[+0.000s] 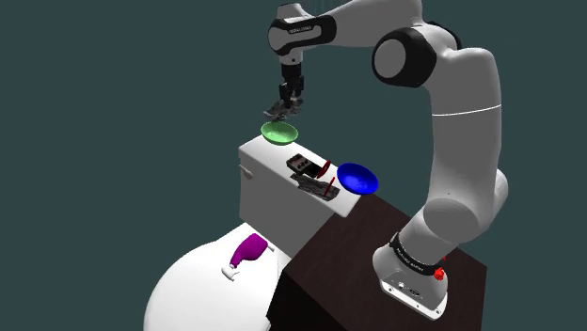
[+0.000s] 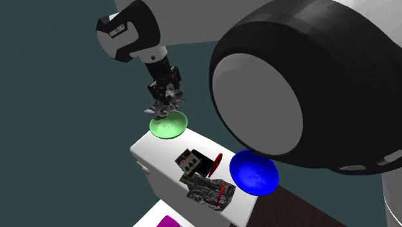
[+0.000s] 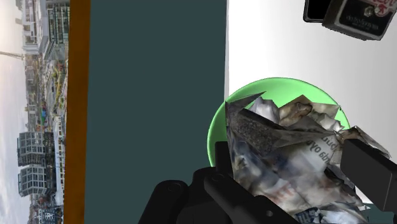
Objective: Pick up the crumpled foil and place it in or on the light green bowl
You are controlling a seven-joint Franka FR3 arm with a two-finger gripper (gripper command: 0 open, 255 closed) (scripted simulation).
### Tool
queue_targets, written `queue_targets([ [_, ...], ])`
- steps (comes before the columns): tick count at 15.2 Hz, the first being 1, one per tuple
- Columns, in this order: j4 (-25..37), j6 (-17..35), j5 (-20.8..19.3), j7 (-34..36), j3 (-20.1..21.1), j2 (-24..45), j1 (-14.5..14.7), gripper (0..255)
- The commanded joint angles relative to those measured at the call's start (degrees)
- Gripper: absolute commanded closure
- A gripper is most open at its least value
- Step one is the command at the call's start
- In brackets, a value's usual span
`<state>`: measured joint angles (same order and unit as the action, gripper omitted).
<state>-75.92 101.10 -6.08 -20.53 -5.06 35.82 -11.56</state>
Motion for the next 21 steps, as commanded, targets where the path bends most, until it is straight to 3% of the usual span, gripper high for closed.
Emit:
queue_targets([
  [1,-0.98,1.38,-0.01,0.23,0.03,0.36,0.03,255],
  [8,-3.38,5.62,-0.02,0.74,0.09,2.24,-0.03,255],
  [16,-3.45,5.77,-0.02,0.75,0.09,2.32,-0.03,255],
  [17,-3.46,5.77,-0.02,0.75,0.09,2.31,-0.03,0],
  [21,-3.44,5.79,-0.02,0.75,0.09,2.35,-0.04,0],
])
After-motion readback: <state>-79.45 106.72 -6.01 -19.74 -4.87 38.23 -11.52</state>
